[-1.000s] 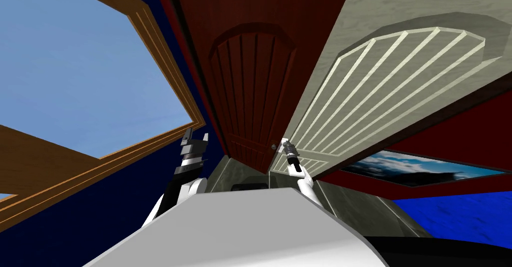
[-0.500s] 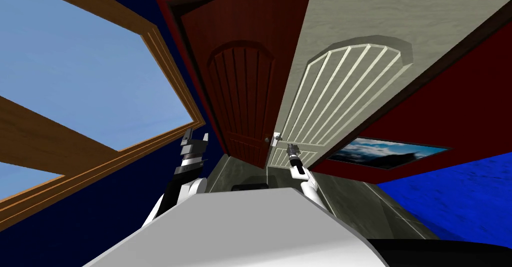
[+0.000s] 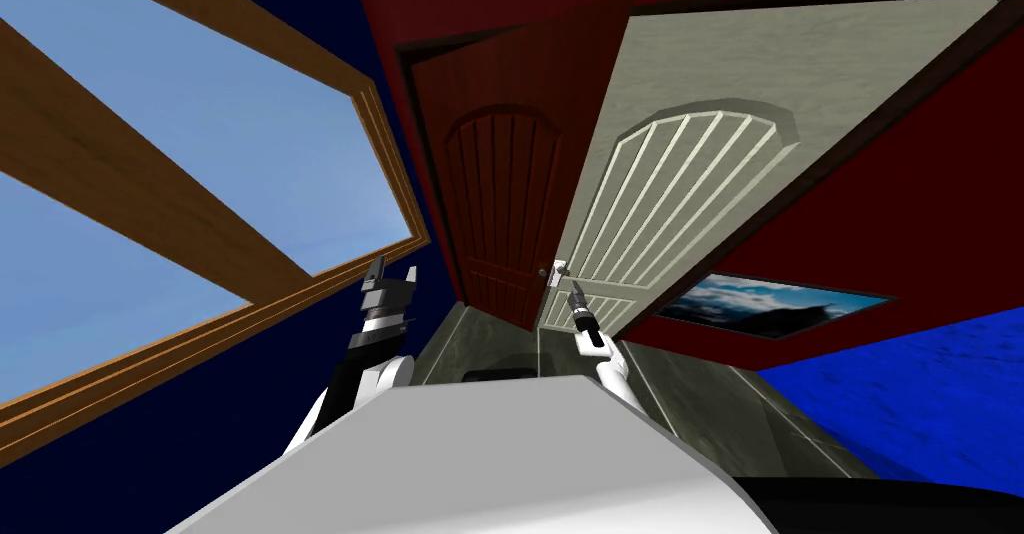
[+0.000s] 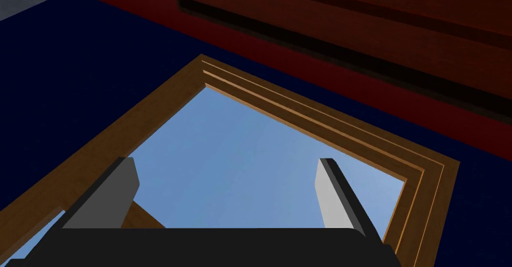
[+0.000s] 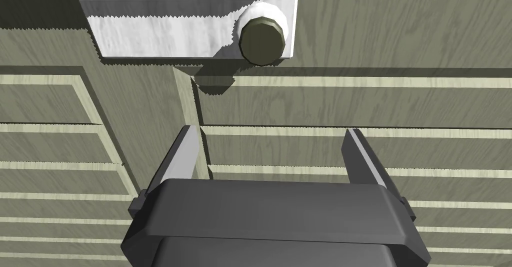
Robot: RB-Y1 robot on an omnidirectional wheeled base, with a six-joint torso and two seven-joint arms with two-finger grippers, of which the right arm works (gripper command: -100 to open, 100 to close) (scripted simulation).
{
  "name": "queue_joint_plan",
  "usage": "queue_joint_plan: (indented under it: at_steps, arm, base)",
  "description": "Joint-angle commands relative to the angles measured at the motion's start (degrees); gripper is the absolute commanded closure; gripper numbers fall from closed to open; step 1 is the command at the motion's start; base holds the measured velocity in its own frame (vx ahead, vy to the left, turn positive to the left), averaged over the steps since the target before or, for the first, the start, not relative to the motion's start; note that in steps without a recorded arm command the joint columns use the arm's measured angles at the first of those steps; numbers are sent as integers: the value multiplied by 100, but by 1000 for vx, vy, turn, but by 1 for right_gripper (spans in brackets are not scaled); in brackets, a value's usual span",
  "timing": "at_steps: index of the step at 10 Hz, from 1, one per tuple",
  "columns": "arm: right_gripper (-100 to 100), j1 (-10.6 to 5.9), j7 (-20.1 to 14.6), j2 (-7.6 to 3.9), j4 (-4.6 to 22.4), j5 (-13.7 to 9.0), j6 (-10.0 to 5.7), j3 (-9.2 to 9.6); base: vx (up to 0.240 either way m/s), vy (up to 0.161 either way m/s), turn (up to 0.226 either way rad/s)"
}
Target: Pull the door open
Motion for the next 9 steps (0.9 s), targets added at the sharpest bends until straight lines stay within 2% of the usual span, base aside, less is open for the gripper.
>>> queue_joint_plan:
  at_steps: [1, 2, 5, 7, 9]
  arm:
    - [-100, 0, 0, 0, 0, 0, 0, 0]
    - [-100, 102, 14, -92, 56, -26, 21, -163]
    - [-100, 188, 65, -243, 188, -71, 34, -451]
    - [-100, 170, 91, -260, 230, -80, 26, -513]
    - [-100, 79, 114, -196, 243, -73, 0, -461]
  base:
    - [-19, 69, -7]
    - [-63, -69, -207]
    - [25, -139, -122]
    - [173, -88, -21]
    - [226, -13, 67]
